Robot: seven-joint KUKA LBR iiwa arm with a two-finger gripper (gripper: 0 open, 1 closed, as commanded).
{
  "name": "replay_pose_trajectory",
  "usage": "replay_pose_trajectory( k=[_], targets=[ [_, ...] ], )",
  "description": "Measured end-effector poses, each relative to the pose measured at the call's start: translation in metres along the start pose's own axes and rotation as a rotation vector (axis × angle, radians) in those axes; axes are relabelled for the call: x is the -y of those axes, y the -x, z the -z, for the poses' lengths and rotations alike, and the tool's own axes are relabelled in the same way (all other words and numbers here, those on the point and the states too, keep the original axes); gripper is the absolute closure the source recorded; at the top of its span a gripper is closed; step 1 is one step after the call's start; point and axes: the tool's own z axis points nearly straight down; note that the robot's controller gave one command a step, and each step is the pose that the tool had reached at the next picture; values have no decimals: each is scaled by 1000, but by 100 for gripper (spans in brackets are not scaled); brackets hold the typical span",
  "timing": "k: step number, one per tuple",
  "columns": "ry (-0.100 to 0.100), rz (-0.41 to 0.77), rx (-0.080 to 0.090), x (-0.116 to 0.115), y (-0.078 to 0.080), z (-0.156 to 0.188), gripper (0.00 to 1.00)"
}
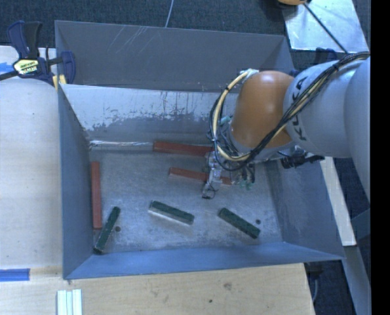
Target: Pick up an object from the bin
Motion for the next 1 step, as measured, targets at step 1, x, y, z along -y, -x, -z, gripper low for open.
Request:
replay_pose_trajectory(
  k=[1],
  targets=[
    [0, 0, 0, 0, 0, 0, 100]
  ],
)
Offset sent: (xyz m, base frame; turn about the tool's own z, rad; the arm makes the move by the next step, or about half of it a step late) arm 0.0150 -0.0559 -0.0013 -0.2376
